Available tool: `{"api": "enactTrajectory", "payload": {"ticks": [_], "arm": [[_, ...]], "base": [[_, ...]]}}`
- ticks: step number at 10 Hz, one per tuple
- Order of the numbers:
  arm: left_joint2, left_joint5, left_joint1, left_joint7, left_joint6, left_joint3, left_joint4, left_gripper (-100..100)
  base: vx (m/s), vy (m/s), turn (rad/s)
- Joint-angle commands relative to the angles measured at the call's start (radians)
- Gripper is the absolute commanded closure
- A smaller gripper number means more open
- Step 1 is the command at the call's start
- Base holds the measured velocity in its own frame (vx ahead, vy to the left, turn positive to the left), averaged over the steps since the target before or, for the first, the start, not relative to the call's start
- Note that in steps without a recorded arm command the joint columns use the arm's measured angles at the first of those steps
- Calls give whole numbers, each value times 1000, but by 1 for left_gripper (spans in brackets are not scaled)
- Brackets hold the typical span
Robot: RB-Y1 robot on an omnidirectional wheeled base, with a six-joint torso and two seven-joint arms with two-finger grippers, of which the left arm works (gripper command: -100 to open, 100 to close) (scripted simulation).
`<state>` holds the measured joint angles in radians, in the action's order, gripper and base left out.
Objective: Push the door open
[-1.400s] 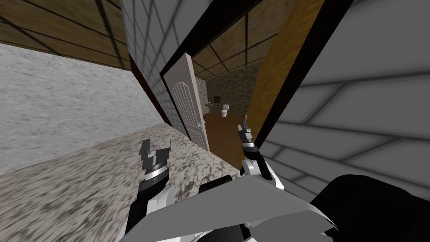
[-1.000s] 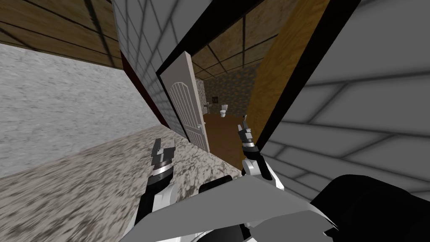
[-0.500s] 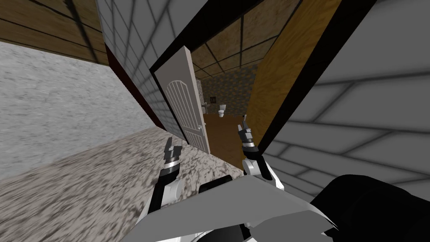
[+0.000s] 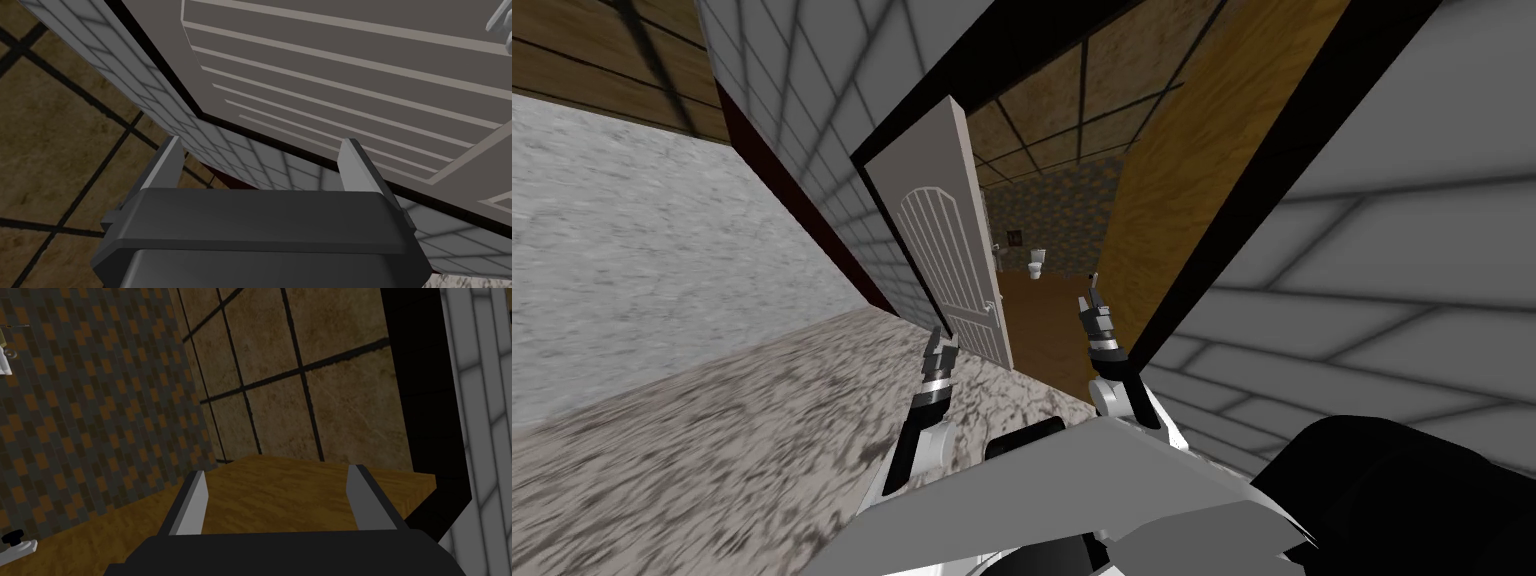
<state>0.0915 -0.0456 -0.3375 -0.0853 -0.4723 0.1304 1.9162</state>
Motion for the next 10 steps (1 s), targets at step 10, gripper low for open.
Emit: {"api": "enactTrajectory", "payload": {"ticks": [10], "arm": [[37, 21, 134, -29, 76, 93, -242, -100]], "base": [[65, 103, -111]]}}
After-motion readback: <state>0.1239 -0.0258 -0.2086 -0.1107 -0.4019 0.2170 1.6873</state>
